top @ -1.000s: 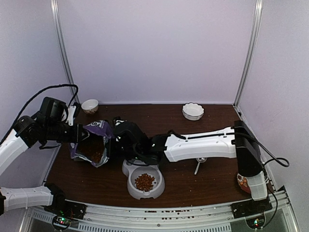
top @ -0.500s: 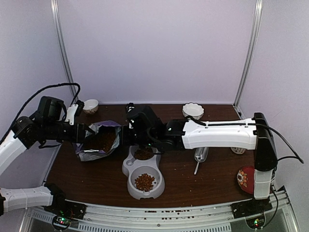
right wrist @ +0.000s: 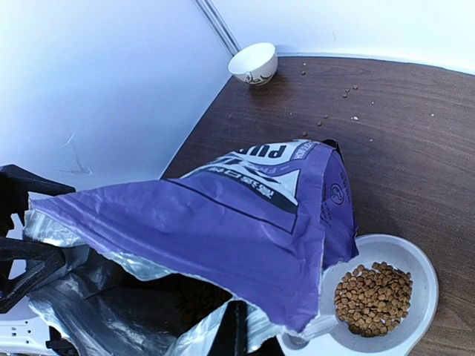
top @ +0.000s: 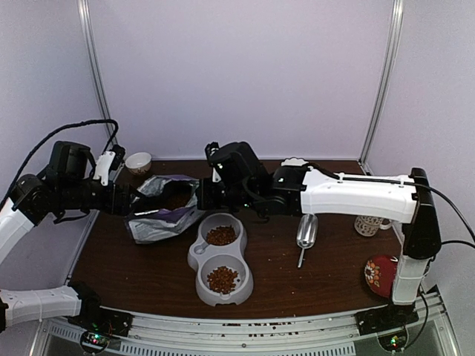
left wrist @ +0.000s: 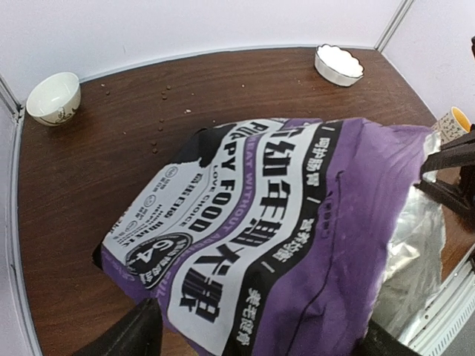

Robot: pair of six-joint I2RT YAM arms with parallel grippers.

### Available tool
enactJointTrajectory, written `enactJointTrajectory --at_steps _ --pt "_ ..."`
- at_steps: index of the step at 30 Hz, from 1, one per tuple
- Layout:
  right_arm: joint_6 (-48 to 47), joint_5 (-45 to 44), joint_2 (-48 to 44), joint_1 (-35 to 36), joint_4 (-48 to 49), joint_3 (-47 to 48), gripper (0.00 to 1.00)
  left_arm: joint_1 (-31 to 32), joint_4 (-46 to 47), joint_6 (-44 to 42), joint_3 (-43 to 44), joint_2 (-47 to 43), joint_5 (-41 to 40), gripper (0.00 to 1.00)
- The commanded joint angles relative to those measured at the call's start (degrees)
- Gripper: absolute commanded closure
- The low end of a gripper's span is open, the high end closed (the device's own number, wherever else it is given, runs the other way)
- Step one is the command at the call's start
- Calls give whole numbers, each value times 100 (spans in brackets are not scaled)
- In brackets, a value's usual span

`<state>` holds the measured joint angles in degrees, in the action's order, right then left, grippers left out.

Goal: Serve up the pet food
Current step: Adjust the pet food bag at the center of the board.

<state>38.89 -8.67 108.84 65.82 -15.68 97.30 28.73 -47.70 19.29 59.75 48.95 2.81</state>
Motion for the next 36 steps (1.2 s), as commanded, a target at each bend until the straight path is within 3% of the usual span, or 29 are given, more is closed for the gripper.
enactJointTrajectory --at_steps 1,13,23,31,36 --pt "-172 -386 -804 -208 302 110 100 1 215 -362 24 -40 -433 19" --pt "-136 -551 -1306 -541 -221 -138 100 73 626 -1499 33 -196 722 16" --pt "-252 -420 -1670 -798 -397 -386 100 386 1122 -1976 18 -270 1667 2" --pt "-287 -336 -1817 -821 -497 -387 100 919 1578 -2436 -256 -329 1306 4" --pt "-249 -252 -1821 -825 -418 -491 100 932 2129 -2789 -513 -296 703 19"
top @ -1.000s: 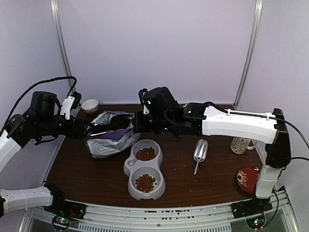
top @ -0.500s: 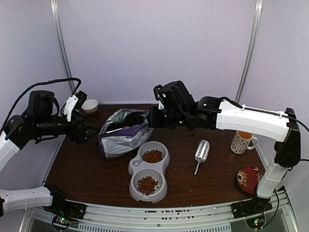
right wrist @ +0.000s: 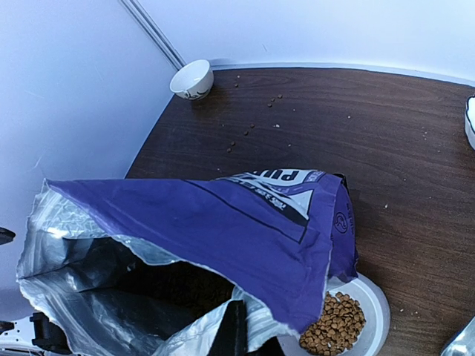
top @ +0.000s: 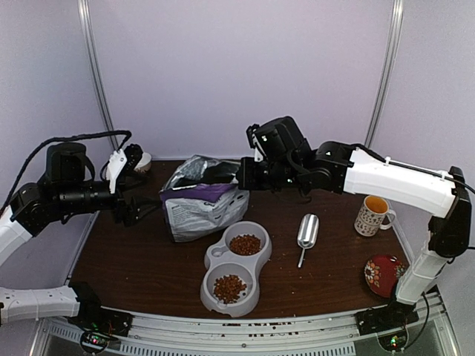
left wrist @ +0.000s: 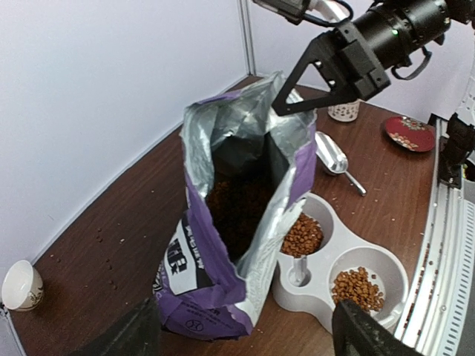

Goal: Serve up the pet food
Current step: Adjust the pet food bag at the center of the board.

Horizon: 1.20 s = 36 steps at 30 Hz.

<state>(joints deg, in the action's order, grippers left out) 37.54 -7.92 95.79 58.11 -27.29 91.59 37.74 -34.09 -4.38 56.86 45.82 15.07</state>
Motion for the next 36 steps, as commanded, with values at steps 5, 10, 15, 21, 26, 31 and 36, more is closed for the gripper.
enactJointTrajectory --at_steps 5,10,15,21,26,31,36 --pt "-110 -233 -522 -49 821 -16 100 31 1888 -1193 -1021 -492 -478 26" --pt "-182 -203 -535 -51 834 -26 100 28 2020 -1687 -1085 -294 -215 34" --pt "-229 -145 -523 -59 897 -62 100 25 2276 -1851 -1060 8 25 51" --pt "-238 -87 -550 -78 994 -162 100 32 2399 -1881 -951 395 131 66" --pt "-243 -39 -622 -104 995 -204 100 32 2275 -1867 -879 534 135 100" --pt "-614 141 -877 -233 834 -308 81 30 2121 -1768 -1078 184 -51 100" --pt "-1522 657 -1289 -481 672 -305 25 28 1649 -1741 -1028 -156 -220 100"
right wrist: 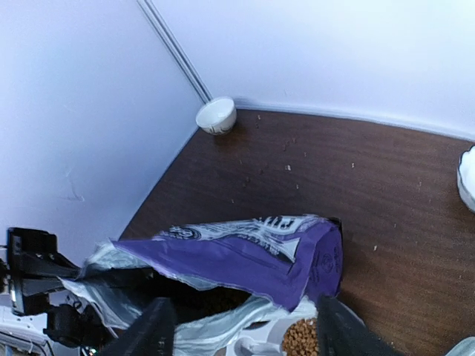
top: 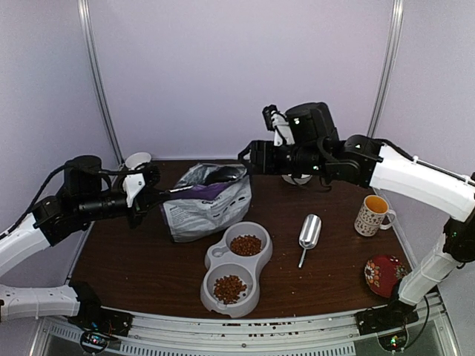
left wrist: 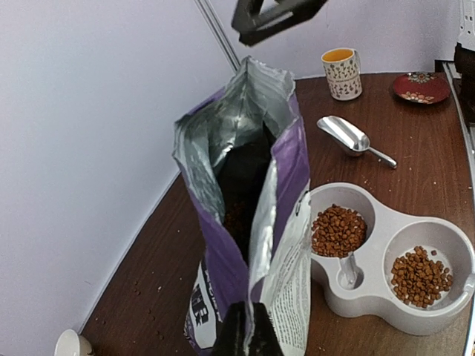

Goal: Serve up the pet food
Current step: Adjust the pet food bag at the center of the board, then close the seal on the pet food bag with both arms.

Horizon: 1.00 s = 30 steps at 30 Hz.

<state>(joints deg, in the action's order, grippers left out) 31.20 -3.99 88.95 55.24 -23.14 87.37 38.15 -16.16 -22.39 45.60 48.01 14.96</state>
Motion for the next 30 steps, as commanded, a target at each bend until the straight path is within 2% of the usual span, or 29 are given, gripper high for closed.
enactJointTrajectory --at_steps 1,3,6,11,20,30 --pt "-1106 267 -707 -229 210 109 17 -14 -279 35 143 -444 -279 100" --pt "-1591 275 -895 -280 165 65 8 -10 -496 1 211 -563 -435 100" --pt "-2436 401 -1062 -321 64 -12 5 -14 -722 44 270 -738 -532 100" --pt "-3582 549 -1063 -328 -112 -72 5 -12 -1202 207 354 -945 -561 100" --pt "-5527 1976 -967 -322 -475 -186 10 -10 -1512 630 181 -1277 -450 100" --pt "-6996 2303 -723 -343 -1432 -69 9 -11 -1293 912 -126 -1189 42 100"
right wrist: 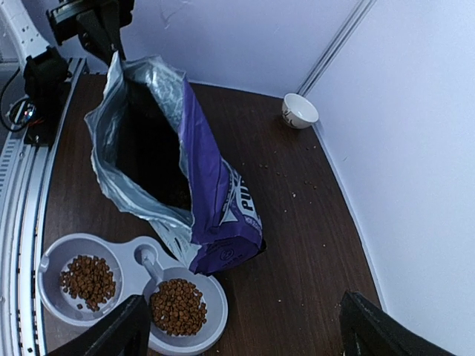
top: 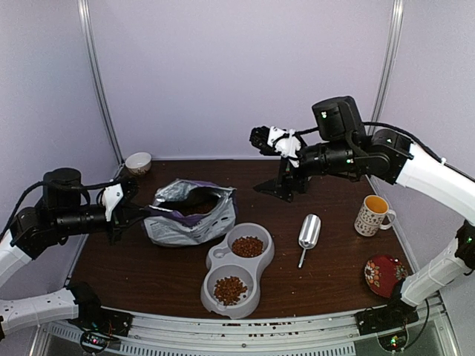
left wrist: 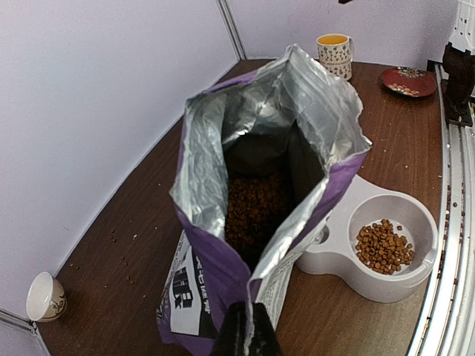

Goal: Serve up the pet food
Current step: Close the seal on the pet food bag with both arms.

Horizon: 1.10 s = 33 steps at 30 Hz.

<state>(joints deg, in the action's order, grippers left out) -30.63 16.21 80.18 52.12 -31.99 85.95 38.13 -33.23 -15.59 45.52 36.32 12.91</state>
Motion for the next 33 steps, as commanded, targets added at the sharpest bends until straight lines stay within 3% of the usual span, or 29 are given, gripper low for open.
enactJointTrajectory --at_steps 1,16,33 --pt "-991 295 186 -34 -610 90 9 -7 441 237 -142 -15 269 100" --pt "-2447 822 851 -381 -1430 956 9 -8 782 443 -377 112 335 100" --pt "-3098 1495 1704 -640 -2195 2072 9 -11 904 487 -424 298 446 100"
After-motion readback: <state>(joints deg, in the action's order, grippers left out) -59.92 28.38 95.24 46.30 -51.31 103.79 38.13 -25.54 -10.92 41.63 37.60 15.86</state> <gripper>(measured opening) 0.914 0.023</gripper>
